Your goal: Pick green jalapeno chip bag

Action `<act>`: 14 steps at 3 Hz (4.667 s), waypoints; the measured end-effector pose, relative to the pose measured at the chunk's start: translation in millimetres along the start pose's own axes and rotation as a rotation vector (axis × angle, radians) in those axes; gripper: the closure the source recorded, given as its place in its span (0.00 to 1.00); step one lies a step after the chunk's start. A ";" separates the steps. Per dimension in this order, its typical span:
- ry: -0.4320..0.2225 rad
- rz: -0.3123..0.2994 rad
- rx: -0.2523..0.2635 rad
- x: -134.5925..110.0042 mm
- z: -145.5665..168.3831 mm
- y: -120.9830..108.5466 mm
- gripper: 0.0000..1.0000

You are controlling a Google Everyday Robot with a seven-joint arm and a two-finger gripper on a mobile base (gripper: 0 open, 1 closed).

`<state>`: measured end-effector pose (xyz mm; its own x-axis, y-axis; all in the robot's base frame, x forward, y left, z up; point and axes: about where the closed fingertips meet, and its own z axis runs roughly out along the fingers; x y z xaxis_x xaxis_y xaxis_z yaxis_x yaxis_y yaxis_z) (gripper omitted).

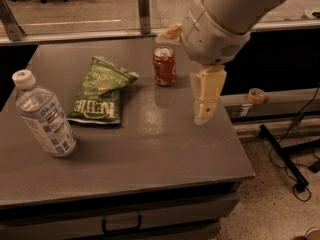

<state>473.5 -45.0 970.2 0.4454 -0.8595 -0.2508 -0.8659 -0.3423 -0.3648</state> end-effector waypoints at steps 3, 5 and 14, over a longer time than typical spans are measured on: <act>-0.019 -0.124 0.094 -9.9 24.6 -37.8 0.00; -0.141 -0.196 0.056 -26.3 85.0 -88.3 0.00; -0.228 -0.344 -0.064 -66.4 107.6 -177.1 1.00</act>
Offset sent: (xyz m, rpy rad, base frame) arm 0.0192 0.0210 0.0005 0.0091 -0.1324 0.0645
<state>621.8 113.5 955.0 0.7440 -0.5872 -0.3189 -0.6670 -0.6237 -0.4075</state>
